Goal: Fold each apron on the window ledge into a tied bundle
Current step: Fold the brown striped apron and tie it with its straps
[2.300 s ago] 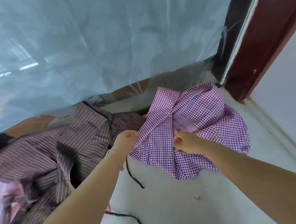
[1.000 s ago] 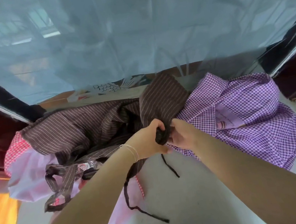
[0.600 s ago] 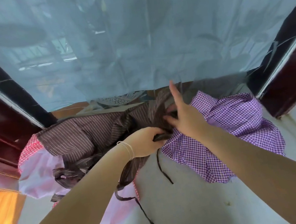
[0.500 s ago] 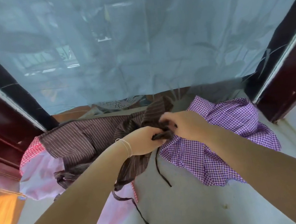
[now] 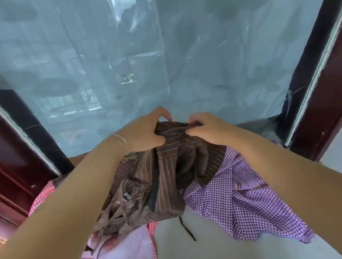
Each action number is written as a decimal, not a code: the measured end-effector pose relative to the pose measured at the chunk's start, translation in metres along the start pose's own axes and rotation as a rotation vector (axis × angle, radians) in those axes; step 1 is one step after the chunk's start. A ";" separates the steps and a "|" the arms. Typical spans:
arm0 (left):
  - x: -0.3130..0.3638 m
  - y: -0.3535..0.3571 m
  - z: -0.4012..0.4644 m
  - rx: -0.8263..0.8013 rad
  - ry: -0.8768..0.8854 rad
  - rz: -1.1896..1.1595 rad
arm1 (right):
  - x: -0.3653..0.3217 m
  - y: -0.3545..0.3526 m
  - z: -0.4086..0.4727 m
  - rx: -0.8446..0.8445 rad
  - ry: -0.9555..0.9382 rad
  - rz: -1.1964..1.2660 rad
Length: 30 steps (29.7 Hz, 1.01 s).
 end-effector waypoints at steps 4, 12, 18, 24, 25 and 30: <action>-0.048 -0.035 -0.002 0.254 -0.207 0.318 | -0.036 -0.052 -0.005 0.274 -0.151 -0.050; -0.074 -0.079 -0.012 0.560 -0.220 -0.245 | -0.037 -0.101 -0.016 -0.208 0.238 -0.433; -0.072 -0.077 -0.015 0.592 -0.223 -0.312 | -0.014 -0.129 -0.007 0.426 0.077 -0.290; -0.109 -0.073 -0.012 0.590 -0.434 0.011 | 0.002 -0.129 -0.016 0.357 0.191 -0.262; -0.118 -0.071 -0.011 0.562 -0.485 0.016 | 0.005 -0.124 -0.020 0.238 0.278 -0.171; -0.139 -0.029 -0.018 0.469 -0.641 -1.114 | 0.025 -0.088 -0.045 -0.264 0.509 0.518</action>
Point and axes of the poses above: each hand's wrist, its own z-axis towards the middle knuckle, its own y-axis out of the palm, x = y × z, the point moved 6 cm from there along z, towards the middle knuckle, and after that the axes turned 11 degrees about z, right-handed, at the moved point
